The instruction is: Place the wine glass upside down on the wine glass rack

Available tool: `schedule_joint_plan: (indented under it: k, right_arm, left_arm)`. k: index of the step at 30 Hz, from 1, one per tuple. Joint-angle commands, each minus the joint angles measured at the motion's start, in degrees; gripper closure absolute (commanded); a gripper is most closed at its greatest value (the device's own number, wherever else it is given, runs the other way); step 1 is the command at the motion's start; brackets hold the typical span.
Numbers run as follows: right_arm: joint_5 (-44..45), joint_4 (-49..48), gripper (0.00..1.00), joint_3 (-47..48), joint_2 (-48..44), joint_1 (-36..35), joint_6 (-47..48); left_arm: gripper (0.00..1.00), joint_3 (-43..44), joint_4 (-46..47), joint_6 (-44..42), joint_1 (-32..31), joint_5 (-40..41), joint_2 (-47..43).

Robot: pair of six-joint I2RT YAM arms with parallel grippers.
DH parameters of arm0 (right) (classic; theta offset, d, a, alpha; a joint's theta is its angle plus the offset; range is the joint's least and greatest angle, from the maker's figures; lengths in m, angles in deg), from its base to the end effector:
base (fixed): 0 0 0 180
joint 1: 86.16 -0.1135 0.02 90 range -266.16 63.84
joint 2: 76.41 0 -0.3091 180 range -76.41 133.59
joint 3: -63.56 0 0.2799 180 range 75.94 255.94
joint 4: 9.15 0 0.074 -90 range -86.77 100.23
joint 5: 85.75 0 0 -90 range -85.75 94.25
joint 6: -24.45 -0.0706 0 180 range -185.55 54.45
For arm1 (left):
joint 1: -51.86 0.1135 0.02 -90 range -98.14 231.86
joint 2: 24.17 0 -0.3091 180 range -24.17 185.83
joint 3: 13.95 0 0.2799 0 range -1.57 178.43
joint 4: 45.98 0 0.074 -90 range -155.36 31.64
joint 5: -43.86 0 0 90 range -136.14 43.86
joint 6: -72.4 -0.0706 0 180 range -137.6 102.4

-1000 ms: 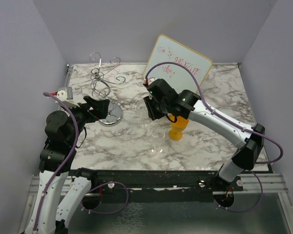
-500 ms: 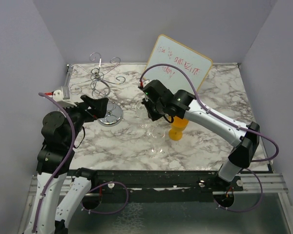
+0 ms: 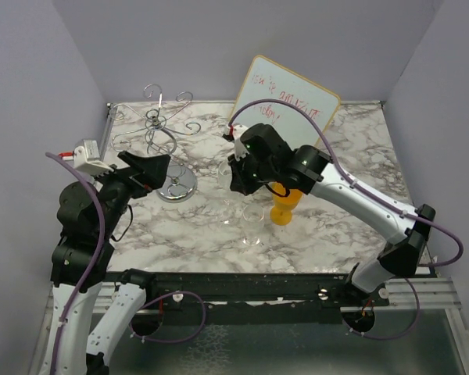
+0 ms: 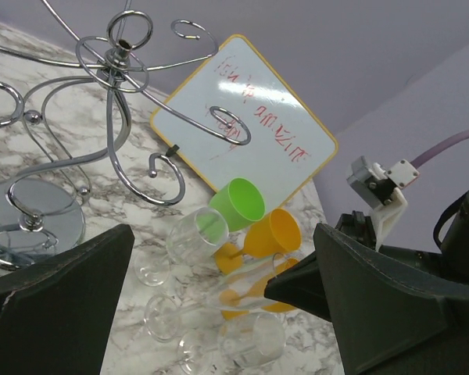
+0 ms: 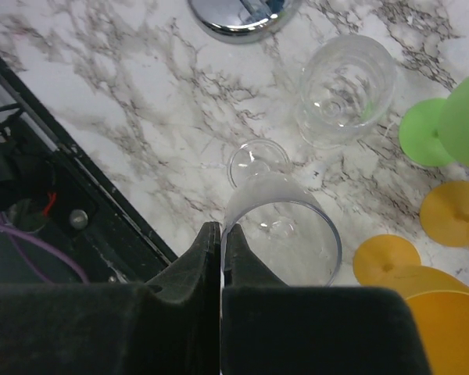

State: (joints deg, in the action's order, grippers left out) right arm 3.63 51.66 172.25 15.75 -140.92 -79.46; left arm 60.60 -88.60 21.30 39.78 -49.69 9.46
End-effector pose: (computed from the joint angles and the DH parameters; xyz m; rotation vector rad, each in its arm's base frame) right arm 0.2322 0.3300 0.4011 -0.8512 2.2699 0.5873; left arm 0.1150 -0.0291 0.4637 -0.3343 1.6163 -0.7354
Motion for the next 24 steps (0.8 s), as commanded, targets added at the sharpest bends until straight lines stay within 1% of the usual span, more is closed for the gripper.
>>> schedule_joint_plan:
  k: [1,7,11,14,20,22,24]
  right_arm:
    - [-6.63,-9.69,0.99,-2.92,-5.54,-0.52,-1.21]
    - [-6.80,-29.29,1.00,-13.25,-13.97,-0.52,-5.35]
    - [-6.17,-40.87,0.99,-19.57,-18.15,-0.51,-6.12]
    - [-7.61,-50.43,0.99,-24.74,-20.21,-0.47,-6.77]
    - [-11.58,-65.79,0.99,-33.18,-21.71,-0.55,-9.95]
    - [-11.01,-70.57,0.99,-35.91,-22.10,-1.11,-10.42]
    - [-8.94,-72.81,1.00,-37.25,-21.82,-2.19,-9.59]
  left_arm:
    - [0.01,1.15,-2.63,5.42,0.21,-1.59,-1.54]
    - [0.01,2.99,-6.53,13.82,0.21,-1.25,-2.16]
    - [0.01,4.00,-9.44,20.59,0.21,-1.41,-2.61]
    - [0.01,3.33,-10.05,24.82,0.17,-1.76,-3.69]
    - [0.01,-3.00,-11.59,34.31,0.21,-0.29,-6.77]
    - [0.05,-5.60,-11.64,37.51,0.21,0.53,-7.82]
    - [0.07,-7.85,-12.71,40.21,0.21,2.22,-8.74]
